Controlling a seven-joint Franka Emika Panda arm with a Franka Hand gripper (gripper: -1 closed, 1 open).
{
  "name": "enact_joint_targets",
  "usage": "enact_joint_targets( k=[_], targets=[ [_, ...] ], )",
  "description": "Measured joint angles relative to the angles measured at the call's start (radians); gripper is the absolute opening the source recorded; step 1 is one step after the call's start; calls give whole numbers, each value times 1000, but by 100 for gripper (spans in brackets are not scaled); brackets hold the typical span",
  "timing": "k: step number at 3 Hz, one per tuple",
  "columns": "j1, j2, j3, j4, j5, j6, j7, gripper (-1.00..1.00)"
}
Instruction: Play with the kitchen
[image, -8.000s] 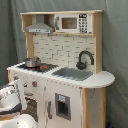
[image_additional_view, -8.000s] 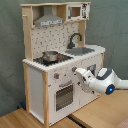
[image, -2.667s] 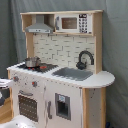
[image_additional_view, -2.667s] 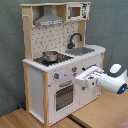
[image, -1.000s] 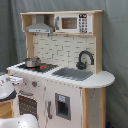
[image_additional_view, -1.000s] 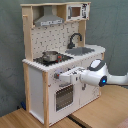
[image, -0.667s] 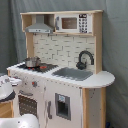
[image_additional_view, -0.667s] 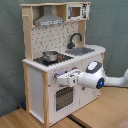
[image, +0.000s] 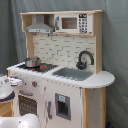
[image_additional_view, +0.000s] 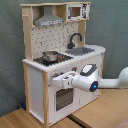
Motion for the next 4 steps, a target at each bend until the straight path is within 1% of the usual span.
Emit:
enact_joint_targets(
  k=[1, 2, 3, 4],
  targets=[
    [-9, 0, 6, 7, 0, 0, 0, 100],
    [-9, 0, 6, 7, 0, 0, 0, -100],
    [-11, 0, 10, 11, 38, -2, 101, -100],
    [-11, 1, 10, 11, 41, 0, 209, -100]
  ],
)
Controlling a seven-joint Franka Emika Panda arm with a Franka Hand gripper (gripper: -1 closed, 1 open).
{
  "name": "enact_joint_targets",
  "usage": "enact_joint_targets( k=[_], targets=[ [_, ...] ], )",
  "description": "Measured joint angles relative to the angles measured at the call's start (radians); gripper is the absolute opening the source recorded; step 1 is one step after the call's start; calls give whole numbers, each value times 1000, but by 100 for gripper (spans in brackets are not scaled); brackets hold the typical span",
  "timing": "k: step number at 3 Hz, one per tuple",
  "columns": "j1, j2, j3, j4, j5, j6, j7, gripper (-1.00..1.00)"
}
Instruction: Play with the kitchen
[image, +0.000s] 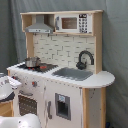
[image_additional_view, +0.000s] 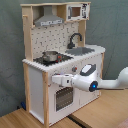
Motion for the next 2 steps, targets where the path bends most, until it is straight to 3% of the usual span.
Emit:
enact_joint_targets(
  k=[2],
  targets=[
    [0, 1, 0, -3, 18, 6, 216, -100]
  ],
)
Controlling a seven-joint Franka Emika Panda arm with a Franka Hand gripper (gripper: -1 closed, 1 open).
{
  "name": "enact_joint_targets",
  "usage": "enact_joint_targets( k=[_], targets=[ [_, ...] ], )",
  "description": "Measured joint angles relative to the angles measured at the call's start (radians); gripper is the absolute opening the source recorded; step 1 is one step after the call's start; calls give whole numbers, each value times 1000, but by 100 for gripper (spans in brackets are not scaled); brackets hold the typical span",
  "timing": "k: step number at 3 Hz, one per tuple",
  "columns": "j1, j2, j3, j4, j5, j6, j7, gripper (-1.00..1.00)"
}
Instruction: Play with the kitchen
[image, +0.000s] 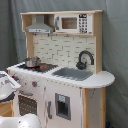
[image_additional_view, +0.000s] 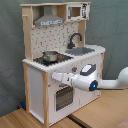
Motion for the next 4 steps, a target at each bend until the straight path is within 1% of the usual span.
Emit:
enact_joint_targets(
  k=[1, 4],
  targets=[
    [0, 1, 0, -1, 6, 4, 123, -100],
    [-1, 1, -2, -4, 10, 14, 435, -100]
  ],
)
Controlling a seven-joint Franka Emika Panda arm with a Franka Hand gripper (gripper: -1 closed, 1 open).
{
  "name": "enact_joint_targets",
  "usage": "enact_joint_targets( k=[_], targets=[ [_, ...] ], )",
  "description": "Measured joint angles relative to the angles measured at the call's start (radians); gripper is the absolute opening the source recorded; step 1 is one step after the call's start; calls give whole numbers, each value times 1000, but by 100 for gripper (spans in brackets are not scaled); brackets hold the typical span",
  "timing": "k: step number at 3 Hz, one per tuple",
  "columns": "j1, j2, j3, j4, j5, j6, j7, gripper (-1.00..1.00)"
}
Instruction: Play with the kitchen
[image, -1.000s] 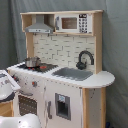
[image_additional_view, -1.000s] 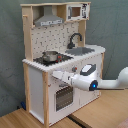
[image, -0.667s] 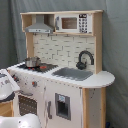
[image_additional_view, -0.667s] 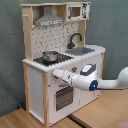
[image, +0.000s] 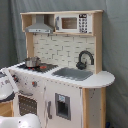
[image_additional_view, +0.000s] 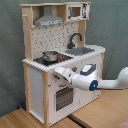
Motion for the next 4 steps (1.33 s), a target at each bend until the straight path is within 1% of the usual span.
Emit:
enact_joint_targets(
  k=[3, 4],
  targets=[
    [0, 0, -1, -1, 0, 4, 313, -100],
    [0, 0, 2, -1, 0, 17, 342, -100]
  ],
)
